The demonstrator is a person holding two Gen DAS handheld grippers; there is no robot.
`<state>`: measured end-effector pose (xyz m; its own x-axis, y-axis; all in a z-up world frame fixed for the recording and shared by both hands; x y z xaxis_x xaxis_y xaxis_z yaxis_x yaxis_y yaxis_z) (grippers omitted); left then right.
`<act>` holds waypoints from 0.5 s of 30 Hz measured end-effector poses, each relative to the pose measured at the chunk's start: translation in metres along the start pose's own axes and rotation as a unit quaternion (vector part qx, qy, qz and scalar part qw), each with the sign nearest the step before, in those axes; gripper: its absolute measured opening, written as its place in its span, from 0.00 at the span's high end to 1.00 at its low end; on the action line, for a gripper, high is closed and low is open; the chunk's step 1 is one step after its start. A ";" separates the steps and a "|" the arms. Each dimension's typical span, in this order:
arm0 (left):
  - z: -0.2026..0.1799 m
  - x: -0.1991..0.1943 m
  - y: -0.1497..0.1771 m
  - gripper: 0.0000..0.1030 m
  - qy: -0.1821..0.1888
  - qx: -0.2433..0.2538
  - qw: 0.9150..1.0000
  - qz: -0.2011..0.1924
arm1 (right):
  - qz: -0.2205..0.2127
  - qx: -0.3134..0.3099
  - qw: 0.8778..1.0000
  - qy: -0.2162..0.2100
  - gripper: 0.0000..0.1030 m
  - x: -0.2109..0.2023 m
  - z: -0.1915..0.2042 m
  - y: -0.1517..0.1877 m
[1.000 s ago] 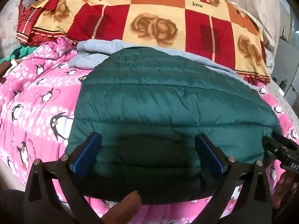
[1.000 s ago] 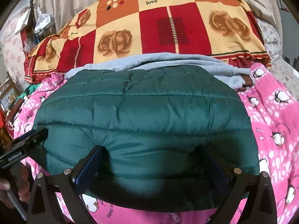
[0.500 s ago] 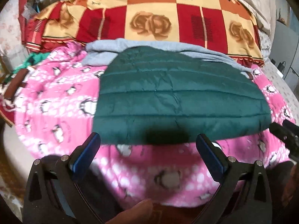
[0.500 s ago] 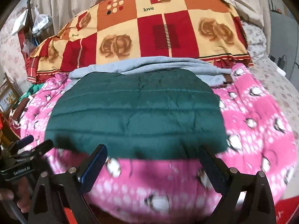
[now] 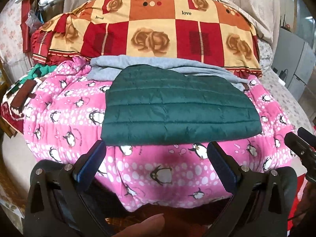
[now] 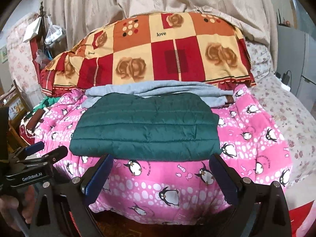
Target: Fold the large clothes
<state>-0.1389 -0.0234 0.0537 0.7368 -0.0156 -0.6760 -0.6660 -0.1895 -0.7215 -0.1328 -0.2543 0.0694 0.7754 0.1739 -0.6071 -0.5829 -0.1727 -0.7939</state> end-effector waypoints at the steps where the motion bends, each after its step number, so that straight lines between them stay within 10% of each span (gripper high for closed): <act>1: 0.000 -0.002 0.001 0.01 0.000 0.001 1.000 -0.002 | -0.003 0.000 1.000 0.002 0.06 -0.002 0.000 0.000; 15: -0.008 -0.007 0.002 0.01 -0.004 0.015 1.000 -0.007 | -0.001 0.010 1.000 0.000 0.06 -0.005 -0.005 0.008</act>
<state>-0.1445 -0.0316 0.0583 0.7447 -0.0047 -0.6674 -0.6594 -0.1594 -0.7347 -0.1401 -0.2616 0.0664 0.7765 0.1747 -0.6055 -0.5862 -0.1522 -0.7957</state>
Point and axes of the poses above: each gripper's, at about its wrist camera, not at the fingertips, and x roughly the way its jaws point, z to its left, y to its underside, the point moved 6 cm from there along x, roughly the way its jaws point, and after that the axes turned 7 degrees about -x, right-handed, at the moved point
